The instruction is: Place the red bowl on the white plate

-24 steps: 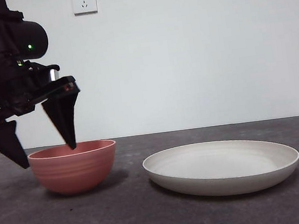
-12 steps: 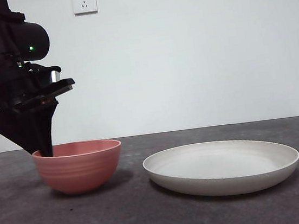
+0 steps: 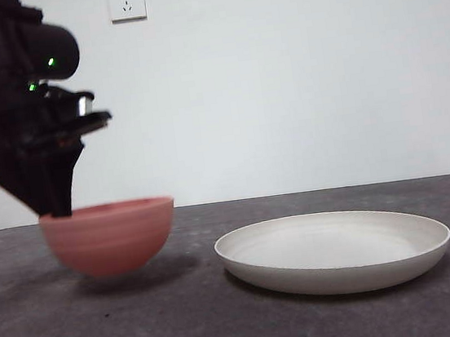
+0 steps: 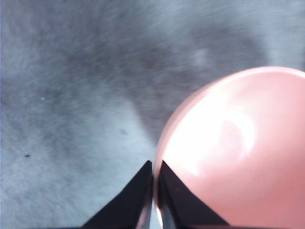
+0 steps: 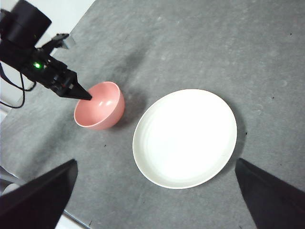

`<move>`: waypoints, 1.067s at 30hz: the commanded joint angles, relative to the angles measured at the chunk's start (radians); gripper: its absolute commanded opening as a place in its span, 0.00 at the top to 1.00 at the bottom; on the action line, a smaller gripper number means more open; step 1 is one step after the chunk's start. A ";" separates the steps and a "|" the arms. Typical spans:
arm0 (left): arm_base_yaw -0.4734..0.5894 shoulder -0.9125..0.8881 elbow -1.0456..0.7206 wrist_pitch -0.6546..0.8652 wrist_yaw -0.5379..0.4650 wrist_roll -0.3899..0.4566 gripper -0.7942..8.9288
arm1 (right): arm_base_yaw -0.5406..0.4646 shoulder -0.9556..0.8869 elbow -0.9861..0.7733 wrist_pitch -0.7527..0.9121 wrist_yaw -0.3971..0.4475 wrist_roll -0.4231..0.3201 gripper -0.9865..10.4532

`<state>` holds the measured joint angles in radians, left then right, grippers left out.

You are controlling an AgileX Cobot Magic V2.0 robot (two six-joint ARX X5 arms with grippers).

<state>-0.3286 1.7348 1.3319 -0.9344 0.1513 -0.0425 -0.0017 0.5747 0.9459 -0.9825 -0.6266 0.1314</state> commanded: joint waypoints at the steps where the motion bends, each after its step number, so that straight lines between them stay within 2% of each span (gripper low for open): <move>1: -0.035 0.018 0.069 -0.035 -0.003 -0.016 0.91 | 0.000 0.005 0.017 0.011 -0.002 -0.009 0.36; 7: -0.153 0.042 0.167 -0.034 -0.003 -0.053 0.91 | 0.000 0.005 0.017 0.016 -0.002 -0.009 0.36; 17: -0.322 0.268 0.447 -0.041 -0.002 -0.105 0.91 | 0.000 0.005 0.017 0.016 -0.003 -0.008 0.36; 25: -0.396 0.423 0.589 -0.057 -0.002 -0.108 0.91 | 0.000 0.005 0.017 0.016 -0.003 -0.007 0.36; 30: -0.415 0.463 0.604 -0.068 -0.005 -0.103 0.91 | 0.000 0.005 0.017 0.016 -0.003 -0.007 0.36; 32: -0.418 0.463 0.604 -0.067 -0.046 -0.101 0.91 | 0.000 0.005 0.017 0.016 -0.003 -0.007 0.36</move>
<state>-0.7357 2.1761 1.9068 -1.0046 0.1074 -0.1448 -0.0017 0.5747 0.9459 -0.9760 -0.6266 0.1314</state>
